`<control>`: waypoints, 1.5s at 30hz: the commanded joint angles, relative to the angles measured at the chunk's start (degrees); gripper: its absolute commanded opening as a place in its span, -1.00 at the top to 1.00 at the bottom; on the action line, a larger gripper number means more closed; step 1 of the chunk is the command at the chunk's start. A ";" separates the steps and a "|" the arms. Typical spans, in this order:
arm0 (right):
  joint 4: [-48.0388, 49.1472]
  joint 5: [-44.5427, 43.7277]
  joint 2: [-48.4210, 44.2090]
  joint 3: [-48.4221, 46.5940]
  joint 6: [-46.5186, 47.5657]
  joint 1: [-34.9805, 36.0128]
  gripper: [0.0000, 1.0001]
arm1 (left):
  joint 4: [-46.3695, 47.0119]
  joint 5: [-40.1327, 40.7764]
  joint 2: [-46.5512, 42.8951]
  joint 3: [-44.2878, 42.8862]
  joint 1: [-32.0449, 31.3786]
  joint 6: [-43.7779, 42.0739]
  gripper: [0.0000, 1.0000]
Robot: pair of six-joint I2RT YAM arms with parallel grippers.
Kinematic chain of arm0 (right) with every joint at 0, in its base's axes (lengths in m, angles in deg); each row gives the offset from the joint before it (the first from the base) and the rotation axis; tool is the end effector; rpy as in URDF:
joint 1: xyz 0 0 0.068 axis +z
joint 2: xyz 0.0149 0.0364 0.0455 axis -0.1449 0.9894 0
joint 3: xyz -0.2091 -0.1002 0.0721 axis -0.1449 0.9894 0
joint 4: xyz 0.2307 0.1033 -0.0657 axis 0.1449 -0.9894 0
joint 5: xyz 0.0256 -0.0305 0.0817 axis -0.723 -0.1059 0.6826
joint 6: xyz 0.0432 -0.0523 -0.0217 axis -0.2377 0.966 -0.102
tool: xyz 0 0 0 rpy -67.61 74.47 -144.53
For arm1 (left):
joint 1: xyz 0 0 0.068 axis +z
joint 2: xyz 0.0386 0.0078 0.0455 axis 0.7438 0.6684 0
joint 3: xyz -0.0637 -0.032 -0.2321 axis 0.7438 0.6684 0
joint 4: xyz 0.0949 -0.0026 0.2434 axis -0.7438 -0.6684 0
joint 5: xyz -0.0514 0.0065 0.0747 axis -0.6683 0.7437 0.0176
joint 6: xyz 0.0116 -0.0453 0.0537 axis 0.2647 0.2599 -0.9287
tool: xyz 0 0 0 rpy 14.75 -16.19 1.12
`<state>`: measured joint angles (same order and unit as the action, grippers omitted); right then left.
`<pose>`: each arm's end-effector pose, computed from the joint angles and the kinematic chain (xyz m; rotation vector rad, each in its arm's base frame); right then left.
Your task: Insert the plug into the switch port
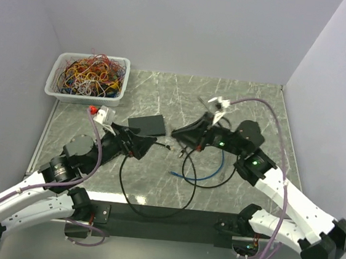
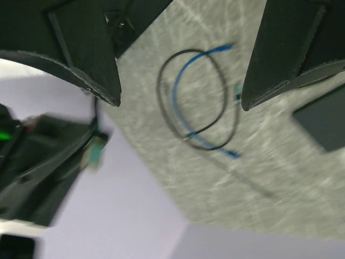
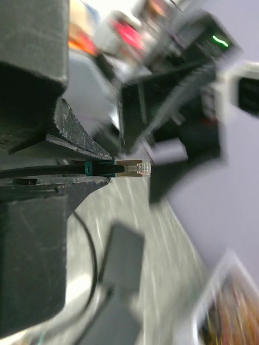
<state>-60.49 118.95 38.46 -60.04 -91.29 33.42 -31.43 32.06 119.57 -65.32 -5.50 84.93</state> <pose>0.1717 0.2003 0.3529 -0.7410 1.4658 1.4514 0.1241 -0.1501 0.3411 0.1292 1.6083 -1.0663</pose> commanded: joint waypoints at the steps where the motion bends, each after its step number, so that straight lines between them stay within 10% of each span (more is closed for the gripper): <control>1: -3.22 -8.76 -5.24 1.18 -0.10 -7.20 1.00 | -9.71 13.14 -1.58 1.06 0.04 5.46 -0.99; 12: -21.94 -26.57 0.37 -22.78 6.21 -23.12 1.00 | -22.47 25.39 1.83 3.08 0.12 18.66 -0.98; 32: -32.67 -36.88 14.52 -80.01 17.03 -23.56 1.00 | 22.97 -1.25 41.98 1.00 -5.30 23.59 -0.74; 40: -33.28 -34.80 15.67 -83.29 17.39 -23.56 1.00 | 24.23 -6.19 53.09 -12.56 -10.25 21.92 -0.75; 45: -30.13 -29.24 10.15 -60.21 15.63 -23.48 1.00 | 7.19 5.59 44.32 -13.08 -7.53 18.05 -0.80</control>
<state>-90.15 85.60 48.58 -130.74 -74.86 10.10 -14.87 30.53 170.17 -76.54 -15.14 105.52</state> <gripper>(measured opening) 0.197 0.897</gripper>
